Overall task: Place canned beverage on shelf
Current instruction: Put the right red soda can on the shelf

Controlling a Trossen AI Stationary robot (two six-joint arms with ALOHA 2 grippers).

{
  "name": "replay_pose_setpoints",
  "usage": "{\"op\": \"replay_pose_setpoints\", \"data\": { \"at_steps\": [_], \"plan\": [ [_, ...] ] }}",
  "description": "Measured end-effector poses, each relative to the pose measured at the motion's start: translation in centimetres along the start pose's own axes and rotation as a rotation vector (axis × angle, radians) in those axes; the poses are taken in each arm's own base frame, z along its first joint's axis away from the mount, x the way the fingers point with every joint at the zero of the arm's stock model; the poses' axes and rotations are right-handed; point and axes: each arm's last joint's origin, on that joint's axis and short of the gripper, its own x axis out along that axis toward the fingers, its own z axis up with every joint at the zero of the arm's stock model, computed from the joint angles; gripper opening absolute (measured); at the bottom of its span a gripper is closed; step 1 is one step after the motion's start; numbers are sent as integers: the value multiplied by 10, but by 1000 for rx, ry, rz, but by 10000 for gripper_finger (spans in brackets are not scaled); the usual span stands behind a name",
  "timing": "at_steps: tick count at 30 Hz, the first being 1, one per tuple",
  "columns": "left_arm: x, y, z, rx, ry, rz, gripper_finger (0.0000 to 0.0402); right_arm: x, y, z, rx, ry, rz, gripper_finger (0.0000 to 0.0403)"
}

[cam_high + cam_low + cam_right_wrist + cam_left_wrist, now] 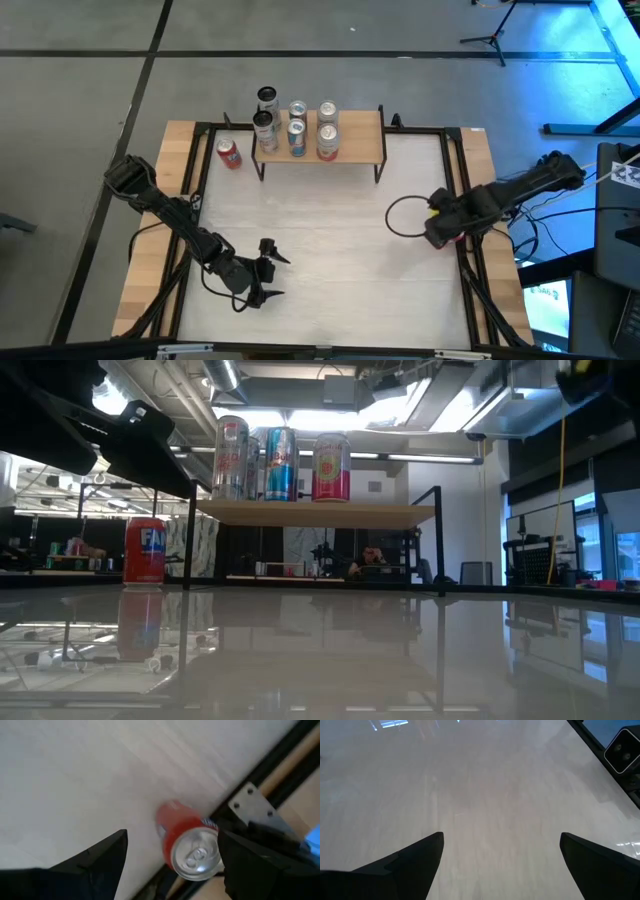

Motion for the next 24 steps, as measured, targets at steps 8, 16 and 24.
{"op": "replay_pose_setpoints", "data": {
  "at_steps": [8,16,24],
  "plan": [
    [0,0,0,0,-1,3,389,33,-5,-8,4,122,-106,303],
    [0,0,0,5,-2,5,389,44,-6,-11,3,170,-123,303],
    [0,0,0,5,-3,5,389,53,-5,-11,1,177,-111,304]
  ]
}}
